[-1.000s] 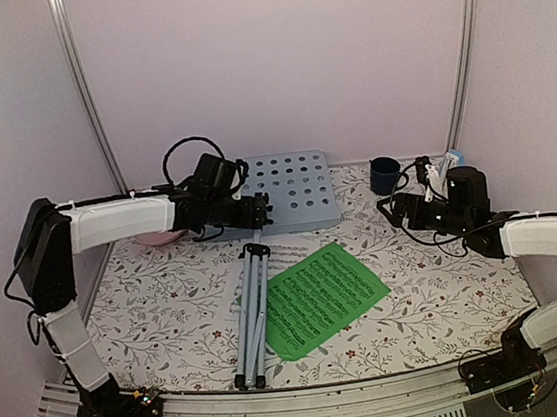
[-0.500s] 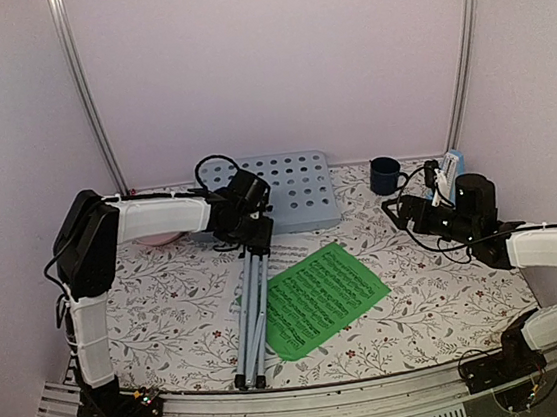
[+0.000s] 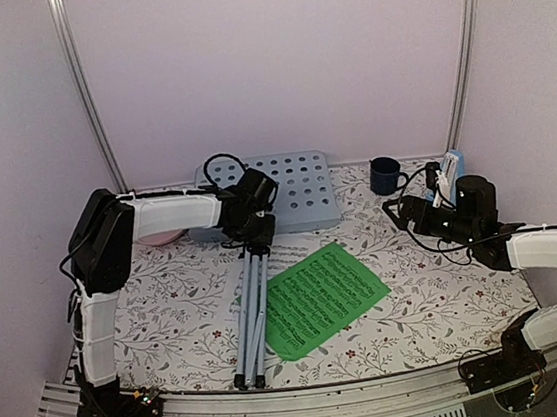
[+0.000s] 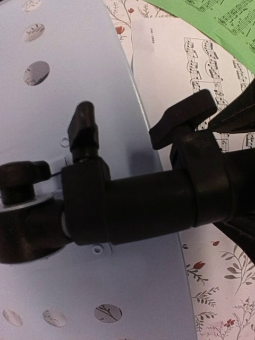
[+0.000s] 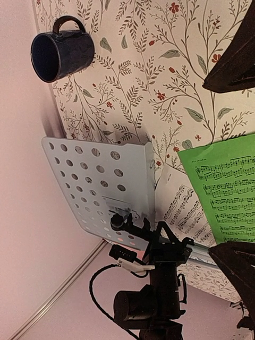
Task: Set up the instrument practice props
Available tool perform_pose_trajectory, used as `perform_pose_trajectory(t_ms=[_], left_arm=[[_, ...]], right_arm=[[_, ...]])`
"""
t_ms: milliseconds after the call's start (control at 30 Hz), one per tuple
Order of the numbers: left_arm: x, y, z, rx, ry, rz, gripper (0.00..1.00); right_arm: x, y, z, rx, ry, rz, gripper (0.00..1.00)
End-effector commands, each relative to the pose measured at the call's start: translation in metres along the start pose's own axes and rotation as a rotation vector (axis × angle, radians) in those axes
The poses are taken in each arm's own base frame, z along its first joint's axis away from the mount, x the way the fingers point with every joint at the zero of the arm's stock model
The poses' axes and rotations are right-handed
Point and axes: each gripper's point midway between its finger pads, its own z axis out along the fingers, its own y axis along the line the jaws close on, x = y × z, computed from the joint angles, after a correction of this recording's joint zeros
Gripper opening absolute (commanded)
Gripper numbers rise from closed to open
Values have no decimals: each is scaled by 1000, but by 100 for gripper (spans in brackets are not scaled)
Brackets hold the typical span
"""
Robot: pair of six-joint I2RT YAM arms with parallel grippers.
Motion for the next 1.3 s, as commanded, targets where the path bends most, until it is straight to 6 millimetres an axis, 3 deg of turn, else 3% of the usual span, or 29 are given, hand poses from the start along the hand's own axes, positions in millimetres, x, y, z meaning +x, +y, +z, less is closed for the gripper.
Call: perform_pose_trajectory(t_ms=[0, 200, 433, 633, 700, 933, 1100, 1267], left_arm=[[5, -2, 6, -23, 32, 9, 47], [-5, 3, -3, -25, 15, -16, 30], [-38, 10, -46, -14, -104, -61, 2], [-67, 9, -81, 37, -210, -85, 0], [-86, 11, -109, 68, -290, -96, 0], [-125, 14, -194, 199, -563, -88, 0], [-140, 18, -244, 275, -698, -85, 0], [-150, 7, -303, 452, -886, -45, 0]], right_arm=[[-5, 4, -4, -10, -31, 2, 99], [-6, 5, -6, -11, -37, 4, 99], [-14, 10, -11, -22, -67, -3, 99], [-20, 16, -16, -38, -87, -10, 99], [-24, 18, -20, -45, -103, -14, 99], [-44, 25, -41, -45, -203, -40, 99], [-54, 30, -53, -57, -260, -67, 99], [-55, 44, -60, -128, -274, -108, 99]])
